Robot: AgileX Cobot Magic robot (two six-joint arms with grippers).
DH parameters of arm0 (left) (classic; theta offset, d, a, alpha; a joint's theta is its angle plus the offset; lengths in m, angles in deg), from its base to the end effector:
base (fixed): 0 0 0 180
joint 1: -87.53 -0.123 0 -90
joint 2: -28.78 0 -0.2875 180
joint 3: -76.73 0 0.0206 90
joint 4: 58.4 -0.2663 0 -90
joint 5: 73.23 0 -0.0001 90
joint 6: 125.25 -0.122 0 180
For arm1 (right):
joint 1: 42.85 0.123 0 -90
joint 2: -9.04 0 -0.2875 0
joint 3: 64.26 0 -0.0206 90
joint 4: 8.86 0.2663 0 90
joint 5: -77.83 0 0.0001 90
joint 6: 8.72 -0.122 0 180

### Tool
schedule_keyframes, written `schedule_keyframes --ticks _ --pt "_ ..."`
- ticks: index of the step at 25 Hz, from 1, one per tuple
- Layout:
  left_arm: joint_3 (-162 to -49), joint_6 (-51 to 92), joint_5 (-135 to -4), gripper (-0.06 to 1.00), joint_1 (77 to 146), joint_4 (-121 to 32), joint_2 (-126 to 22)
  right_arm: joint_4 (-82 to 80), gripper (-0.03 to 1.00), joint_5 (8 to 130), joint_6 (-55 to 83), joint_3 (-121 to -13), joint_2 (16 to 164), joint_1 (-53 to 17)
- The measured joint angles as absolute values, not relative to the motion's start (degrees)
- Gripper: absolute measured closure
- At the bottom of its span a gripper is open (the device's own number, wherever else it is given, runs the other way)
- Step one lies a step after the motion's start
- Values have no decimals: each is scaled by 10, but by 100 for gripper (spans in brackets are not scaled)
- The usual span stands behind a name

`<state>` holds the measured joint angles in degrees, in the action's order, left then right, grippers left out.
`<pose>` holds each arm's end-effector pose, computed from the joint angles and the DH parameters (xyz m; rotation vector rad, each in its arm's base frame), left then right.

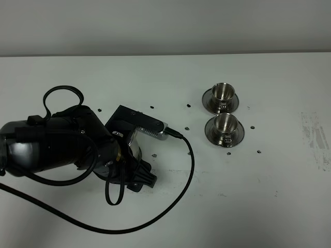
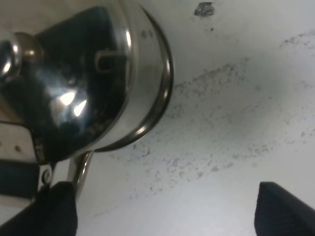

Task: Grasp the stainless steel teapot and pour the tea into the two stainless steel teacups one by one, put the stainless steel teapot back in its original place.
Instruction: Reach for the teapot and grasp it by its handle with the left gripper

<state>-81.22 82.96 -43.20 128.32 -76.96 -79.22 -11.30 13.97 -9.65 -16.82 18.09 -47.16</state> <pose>0.2773 -0.2136 0.1285 0.6412 2.6639 -0.0315 0.0315 -0.0071 0.2708 0.0993 2.0986 -0.0870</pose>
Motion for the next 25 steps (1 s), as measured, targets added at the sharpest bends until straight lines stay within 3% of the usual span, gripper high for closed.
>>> schedule_keyframes --ticks 11,16,25 --pt "-821 728 -269 22 1319 -674 -686 -113 68 140 -96 -168 181 -472" --pt "-879 725 -188 22 1275 -678 -670 -113 68 140 -96 -168 181 -472" --pt "-906 680 -224 22 1214 -696 -718 -113 68 140 -96 -168 181 -472"
